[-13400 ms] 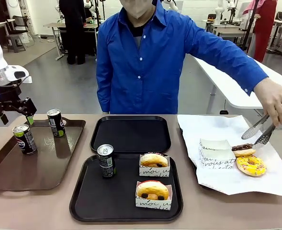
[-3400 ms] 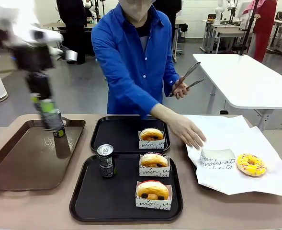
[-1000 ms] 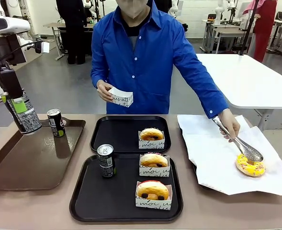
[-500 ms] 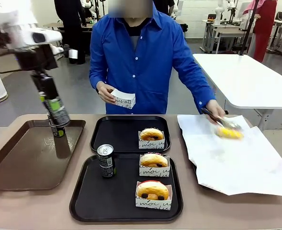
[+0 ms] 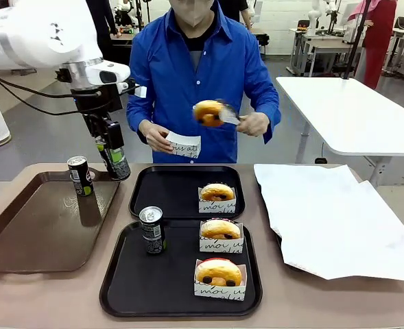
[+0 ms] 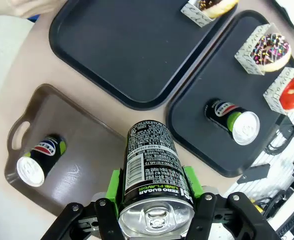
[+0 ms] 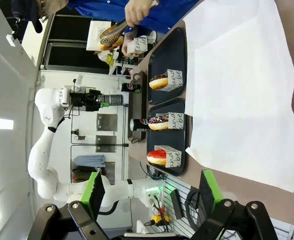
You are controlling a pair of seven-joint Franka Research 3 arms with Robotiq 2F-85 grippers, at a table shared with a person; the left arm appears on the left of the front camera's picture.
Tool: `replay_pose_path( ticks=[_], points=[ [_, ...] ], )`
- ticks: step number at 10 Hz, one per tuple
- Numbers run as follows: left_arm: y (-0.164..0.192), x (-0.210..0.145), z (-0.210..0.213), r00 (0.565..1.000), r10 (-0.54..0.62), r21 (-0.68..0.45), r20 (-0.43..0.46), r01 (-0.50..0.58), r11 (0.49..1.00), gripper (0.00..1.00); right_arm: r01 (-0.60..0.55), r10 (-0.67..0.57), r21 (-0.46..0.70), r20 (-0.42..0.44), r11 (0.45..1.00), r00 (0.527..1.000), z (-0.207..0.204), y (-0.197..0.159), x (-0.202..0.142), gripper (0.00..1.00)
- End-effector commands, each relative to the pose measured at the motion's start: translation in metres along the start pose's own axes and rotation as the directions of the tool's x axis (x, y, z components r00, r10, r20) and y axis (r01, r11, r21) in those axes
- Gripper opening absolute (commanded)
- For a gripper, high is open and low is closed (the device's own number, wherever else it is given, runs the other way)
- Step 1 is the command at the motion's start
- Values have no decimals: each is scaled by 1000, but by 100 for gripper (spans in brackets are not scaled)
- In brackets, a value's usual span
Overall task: Set up donuts and drinks on trays.
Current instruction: Pick up one Pepsi coke from the Handle tray and place it on the Flat Tray without a Pepsi coke.
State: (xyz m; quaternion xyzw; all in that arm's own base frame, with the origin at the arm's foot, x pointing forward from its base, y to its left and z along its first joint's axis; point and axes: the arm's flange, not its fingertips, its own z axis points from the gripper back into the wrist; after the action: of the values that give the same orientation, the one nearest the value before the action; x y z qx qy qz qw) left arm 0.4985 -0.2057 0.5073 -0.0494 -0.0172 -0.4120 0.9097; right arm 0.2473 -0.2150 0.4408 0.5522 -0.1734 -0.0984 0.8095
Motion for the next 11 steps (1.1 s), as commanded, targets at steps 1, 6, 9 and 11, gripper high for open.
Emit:
replay_pose_path(
  ticks=[1,6,9,11],
  points=[
    [12,25,-4,1000,20,28,-16,-20,999,59,-18,18,30,12,999,1000,0,1,2,100],
    [34,45,-34,997,34,-34,-70,-36,999,59,-18,18,30,12,999,1000,0,1,2,100],
    [8,-90,74,978,-75,-123,-194,52,991,59,-18,18,30,12,999,1000,0,1,2,100],
    [-7,-190,127,987,-117,-118,-109,104,988,59,-18,18,30,12,999,1000,0,1,2,100]
  ],
)
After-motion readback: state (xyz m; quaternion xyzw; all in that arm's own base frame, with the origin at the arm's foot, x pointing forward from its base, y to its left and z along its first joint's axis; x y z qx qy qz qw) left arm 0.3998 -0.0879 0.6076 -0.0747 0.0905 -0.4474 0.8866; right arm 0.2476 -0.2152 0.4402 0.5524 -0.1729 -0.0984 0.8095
